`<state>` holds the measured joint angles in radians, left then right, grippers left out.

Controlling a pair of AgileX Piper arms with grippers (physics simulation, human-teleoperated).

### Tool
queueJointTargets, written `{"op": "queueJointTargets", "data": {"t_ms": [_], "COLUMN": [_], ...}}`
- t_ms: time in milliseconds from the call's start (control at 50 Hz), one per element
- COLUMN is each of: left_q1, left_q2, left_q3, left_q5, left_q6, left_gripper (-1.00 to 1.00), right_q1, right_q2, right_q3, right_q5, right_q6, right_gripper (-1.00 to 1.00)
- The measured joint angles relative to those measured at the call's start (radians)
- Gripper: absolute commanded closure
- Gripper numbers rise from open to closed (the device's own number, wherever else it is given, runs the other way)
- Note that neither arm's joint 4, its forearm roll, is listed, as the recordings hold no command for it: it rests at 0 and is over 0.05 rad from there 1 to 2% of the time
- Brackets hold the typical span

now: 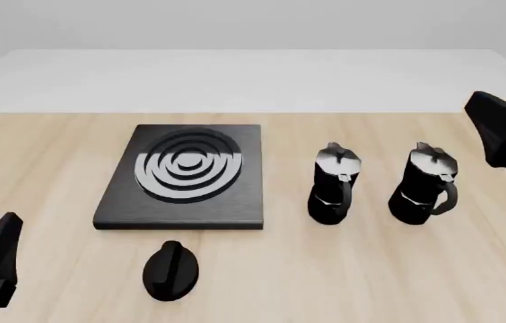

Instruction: Put both moka pots on the stove.

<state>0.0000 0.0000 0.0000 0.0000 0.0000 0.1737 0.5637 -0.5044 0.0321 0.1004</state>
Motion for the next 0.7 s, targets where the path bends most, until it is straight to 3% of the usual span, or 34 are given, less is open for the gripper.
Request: {"op": "queueJointTargets", "data": {"t_ms": [380,700], "left_q1": [0.000,0.000], "left_q2": [0.000,0.000], "left_q3": [0.000,0.000], "left_q5": [0.000,0.000], "left_q6": [0.000,0.000], "left_gripper": [-1.00,-1.00], "right_q1": [0.139,0.173], "right_q2": [0.210,0.324], "right_q3": [-0.038,-0.001], "right_q5": [-0.101,-0.193], "right_q6": [0.029,0.029], "right_gripper": [-1.00,-1.00]}}
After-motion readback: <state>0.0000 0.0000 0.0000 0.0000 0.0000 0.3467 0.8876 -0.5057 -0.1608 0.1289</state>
